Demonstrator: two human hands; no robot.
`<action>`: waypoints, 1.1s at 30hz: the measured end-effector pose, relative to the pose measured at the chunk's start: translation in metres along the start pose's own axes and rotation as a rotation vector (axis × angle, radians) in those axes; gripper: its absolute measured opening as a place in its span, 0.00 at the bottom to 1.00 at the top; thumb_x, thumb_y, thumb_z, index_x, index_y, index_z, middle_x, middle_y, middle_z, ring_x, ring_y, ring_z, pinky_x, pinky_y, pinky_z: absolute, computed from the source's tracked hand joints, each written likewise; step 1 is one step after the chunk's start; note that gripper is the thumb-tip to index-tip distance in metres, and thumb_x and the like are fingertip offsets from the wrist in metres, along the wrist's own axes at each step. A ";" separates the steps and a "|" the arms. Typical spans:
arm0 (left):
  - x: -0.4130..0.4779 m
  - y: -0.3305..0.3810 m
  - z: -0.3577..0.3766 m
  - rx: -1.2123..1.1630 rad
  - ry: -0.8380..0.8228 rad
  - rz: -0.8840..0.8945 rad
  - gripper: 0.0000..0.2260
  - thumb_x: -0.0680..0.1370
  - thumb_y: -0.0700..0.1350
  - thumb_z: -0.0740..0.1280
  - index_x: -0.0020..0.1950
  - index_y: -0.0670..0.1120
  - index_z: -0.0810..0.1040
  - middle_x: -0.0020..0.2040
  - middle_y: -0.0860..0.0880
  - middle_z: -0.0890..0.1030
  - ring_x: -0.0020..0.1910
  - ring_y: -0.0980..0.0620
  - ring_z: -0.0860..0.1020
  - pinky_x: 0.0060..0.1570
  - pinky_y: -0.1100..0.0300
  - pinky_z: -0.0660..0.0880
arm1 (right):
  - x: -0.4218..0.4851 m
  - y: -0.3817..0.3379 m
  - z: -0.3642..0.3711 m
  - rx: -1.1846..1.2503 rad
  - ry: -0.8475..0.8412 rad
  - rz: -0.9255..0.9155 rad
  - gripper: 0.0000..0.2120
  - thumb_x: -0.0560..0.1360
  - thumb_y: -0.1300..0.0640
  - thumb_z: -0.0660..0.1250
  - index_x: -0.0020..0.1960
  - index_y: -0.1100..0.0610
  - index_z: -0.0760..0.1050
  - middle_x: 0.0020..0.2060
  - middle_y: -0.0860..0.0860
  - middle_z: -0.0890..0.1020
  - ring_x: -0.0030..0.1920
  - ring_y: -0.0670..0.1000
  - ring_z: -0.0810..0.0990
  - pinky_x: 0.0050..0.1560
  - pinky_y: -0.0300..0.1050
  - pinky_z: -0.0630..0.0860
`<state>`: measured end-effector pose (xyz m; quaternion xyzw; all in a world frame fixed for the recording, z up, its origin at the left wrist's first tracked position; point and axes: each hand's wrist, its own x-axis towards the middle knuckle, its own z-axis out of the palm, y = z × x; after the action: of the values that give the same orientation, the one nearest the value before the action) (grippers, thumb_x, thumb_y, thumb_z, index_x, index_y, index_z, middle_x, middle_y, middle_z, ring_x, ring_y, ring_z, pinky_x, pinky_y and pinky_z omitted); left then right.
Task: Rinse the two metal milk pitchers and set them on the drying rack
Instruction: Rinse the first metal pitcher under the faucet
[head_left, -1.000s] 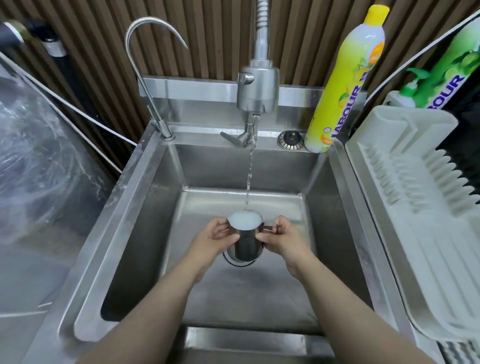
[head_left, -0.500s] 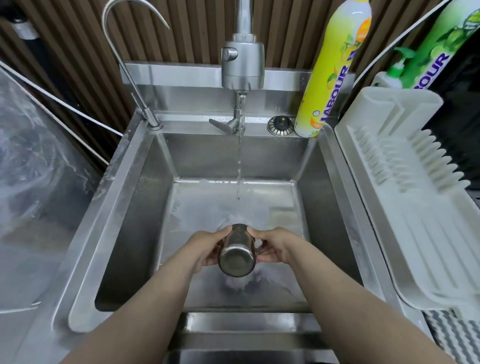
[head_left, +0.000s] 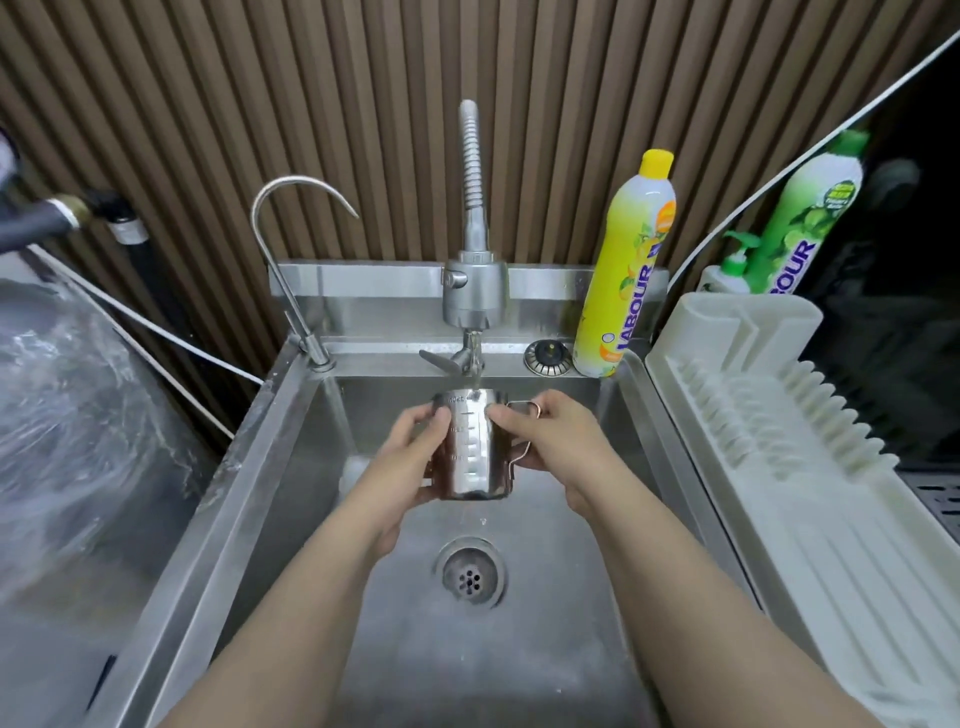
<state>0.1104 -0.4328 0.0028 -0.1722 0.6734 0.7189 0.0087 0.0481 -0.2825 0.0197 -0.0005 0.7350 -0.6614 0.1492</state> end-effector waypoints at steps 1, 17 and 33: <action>-0.002 0.006 0.000 -0.026 0.002 0.026 0.13 0.78 0.55 0.61 0.60 0.52 0.72 0.45 0.52 0.80 0.39 0.55 0.78 0.42 0.57 0.79 | -0.002 -0.008 0.000 -0.003 0.005 -0.038 0.20 0.66 0.54 0.76 0.33 0.53 0.63 0.34 0.55 0.74 0.35 0.53 0.75 0.43 0.52 0.80; -0.006 0.041 -0.038 0.357 0.107 0.146 0.15 0.65 0.55 0.76 0.48 0.51 0.81 0.40 0.50 0.78 0.39 0.52 0.76 0.43 0.59 0.72 | 0.000 0.020 0.015 0.311 -0.404 0.148 0.10 0.72 0.56 0.68 0.37 0.53 0.68 0.33 0.53 0.81 0.33 0.48 0.82 0.38 0.43 0.82; 0.017 0.025 -0.012 0.158 -0.108 0.302 0.24 0.69 0.38 0.74 0.60 0.58 0.75 0.59 0.59 0.81 0.64 0.58 0.75 0.65 0.57 0.70 | 0.004 0.008 -0.016 0.075 -0.119 -0.238 0.12 0.67 0.61 0.72 0.38 0.44 0.76 0.50 0.53 0.82 0.45 0.48 0.74 0.53 0.51 0.74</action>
<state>0.0906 -0.4504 0.0222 -0.0288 0.7447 0.6649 -0.0498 0.0425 -0.2663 0.0121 -0.1212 0.6946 -0.7001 0.1129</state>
